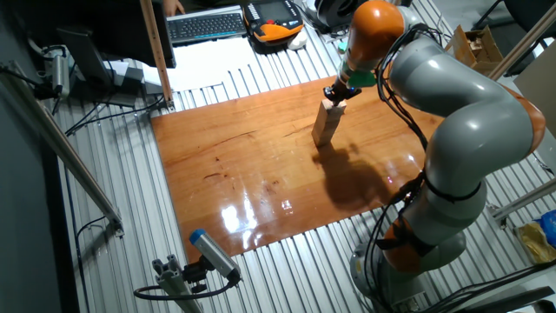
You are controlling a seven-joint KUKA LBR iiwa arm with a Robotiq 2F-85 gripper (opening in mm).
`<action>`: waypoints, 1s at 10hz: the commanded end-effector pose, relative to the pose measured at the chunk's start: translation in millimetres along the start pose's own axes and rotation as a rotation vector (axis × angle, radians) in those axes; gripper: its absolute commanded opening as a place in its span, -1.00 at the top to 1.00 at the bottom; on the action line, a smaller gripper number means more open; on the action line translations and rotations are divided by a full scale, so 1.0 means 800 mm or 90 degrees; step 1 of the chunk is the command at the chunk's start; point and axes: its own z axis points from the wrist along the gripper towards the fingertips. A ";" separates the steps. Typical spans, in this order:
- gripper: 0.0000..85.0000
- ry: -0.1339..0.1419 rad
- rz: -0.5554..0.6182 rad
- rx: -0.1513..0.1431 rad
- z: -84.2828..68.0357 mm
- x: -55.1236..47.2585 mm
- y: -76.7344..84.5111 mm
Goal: Stack the blocks in a vertical line of five
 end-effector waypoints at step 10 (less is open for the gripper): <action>1.00 0.009 0.026 0.005 0.000 0.000 0.000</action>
